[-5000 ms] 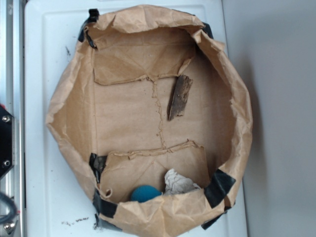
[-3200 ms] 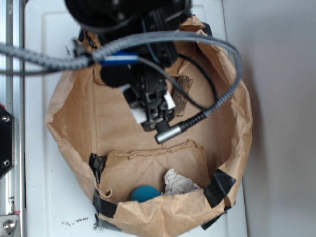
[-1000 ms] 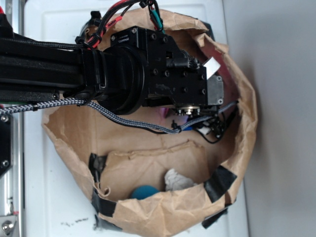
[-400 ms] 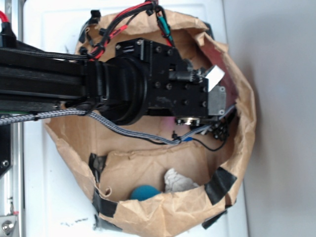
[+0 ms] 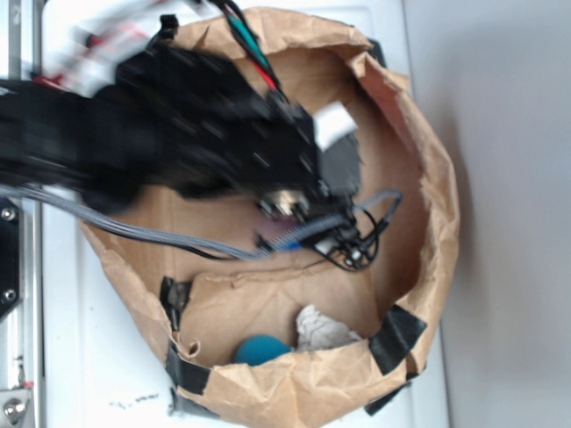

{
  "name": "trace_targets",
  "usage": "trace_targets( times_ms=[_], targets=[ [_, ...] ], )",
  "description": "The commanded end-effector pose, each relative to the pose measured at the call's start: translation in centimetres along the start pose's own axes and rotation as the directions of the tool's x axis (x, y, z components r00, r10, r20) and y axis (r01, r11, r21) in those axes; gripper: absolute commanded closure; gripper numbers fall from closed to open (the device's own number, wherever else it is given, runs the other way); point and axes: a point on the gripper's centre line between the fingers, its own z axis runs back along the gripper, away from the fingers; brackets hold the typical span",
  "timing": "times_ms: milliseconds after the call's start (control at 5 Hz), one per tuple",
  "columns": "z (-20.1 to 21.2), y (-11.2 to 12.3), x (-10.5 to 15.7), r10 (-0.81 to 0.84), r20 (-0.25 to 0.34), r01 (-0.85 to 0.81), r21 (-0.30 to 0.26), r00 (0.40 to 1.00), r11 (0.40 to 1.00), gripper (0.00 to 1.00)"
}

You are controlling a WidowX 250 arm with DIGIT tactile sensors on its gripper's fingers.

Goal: Grab the wood chip.

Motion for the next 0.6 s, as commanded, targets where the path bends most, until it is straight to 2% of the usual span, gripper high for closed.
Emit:
trace_targets(
  times_ms=[0,200,400],
  targets=[
    [7.5,2.5,1.8,-0.117,-0.076,0.113,-0.051,0.99,0.992,1.0],
    [8.6,2.1,1.9,-0.211,-0.13,0.212,-0.008,0.969,0.977,1.0],
    [9.3,1.6,1.5,-0.245,-0.098,0.246,-0.001,0.965,0.969,1.0]
  ],
)
